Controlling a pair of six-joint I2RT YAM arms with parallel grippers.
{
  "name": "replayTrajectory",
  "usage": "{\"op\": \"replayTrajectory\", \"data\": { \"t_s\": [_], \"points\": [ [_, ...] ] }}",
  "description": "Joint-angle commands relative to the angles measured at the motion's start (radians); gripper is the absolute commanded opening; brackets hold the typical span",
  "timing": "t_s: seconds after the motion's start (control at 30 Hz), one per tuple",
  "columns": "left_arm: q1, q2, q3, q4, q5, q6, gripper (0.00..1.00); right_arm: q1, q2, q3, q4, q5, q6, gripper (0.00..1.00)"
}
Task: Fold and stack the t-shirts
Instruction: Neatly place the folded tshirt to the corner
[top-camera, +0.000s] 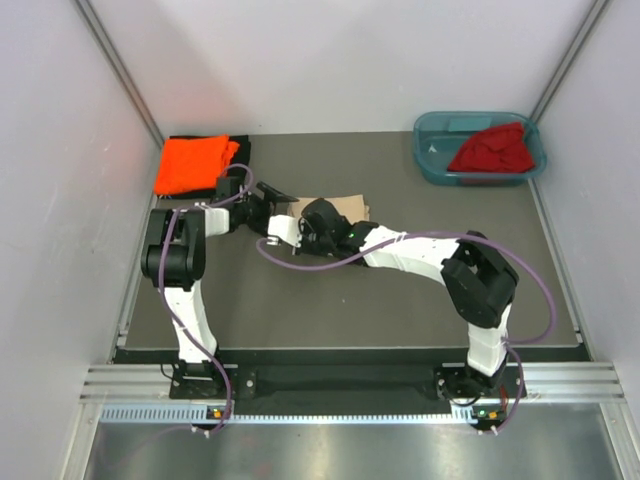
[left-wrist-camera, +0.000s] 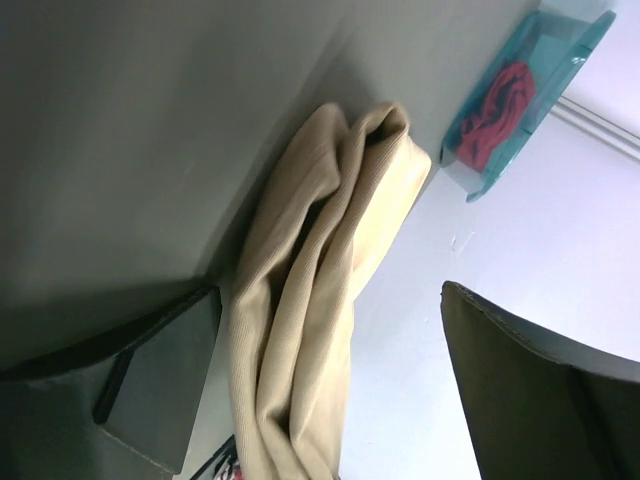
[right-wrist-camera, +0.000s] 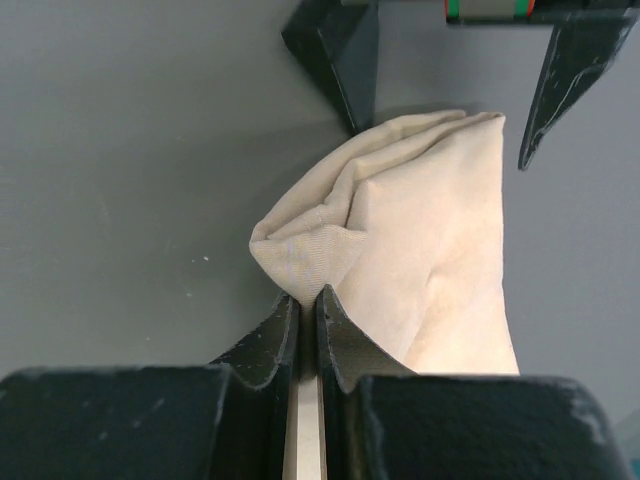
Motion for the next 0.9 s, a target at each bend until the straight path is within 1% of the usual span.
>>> {"op": "replayTrajectory", "data": {
  "t_s": [0.0,0.07,0.2,0.33,0.43,0.57,0.73,0.83,0.87],
  "points": [
    [-0.02,0.054,0.027,-0.142,-0.137,0.062,0.96,-0.016,-0.083,-0.004,0.033,-0.045,0.032,0.0],
    [-0.03,0.048,0.021,-0.147,-0.159,0.06,0.94,-0.02,-0.089,-0.004,0.035,-0.055,0.044,0.0],
    [-0.042,0.061,0.016,-0.147,-0.192,0.056,0.87,-0.022,-0.093,-0.01,0.041,-0.06,0.05,0.0],
    [-0.056,0.08,0.038,-0.147,-0.218,0.069,0.81,-0.026,-0.103,-0.021,0.045,-0.071,0.058,0.0],
    [-0.066,0.104,0.075,-0.147,-0.217,0.103,0.78,-0.029,-0.112,-0.031,0.05,-0.077,0.065,0.0],
    [-0.082,0.114,0.084,-0.113,-0.248,0.168,0.74,-0.036,-0.116,-0.036,0.052,-0.095,0.078,0.0],
    [-0.082,0.124,0.092,-0.103,-0.248,0.189,0.72,-0.037,-0.124,-0.044,0.062,-0.108,0.091,0.0],
    [-0.083,0.127,0.104,-0.093,-0.251,0.212,0.63,-0.036,-0.129,-0.048,0.067,-0.117,0.102,0.01],
    [-0.083,0.131,0.107,-0.09,-0.251,0.232,0.58,-0.037,-0.13,-0.054,0.068,-0.118,0.107,0.01]
  ]
}}
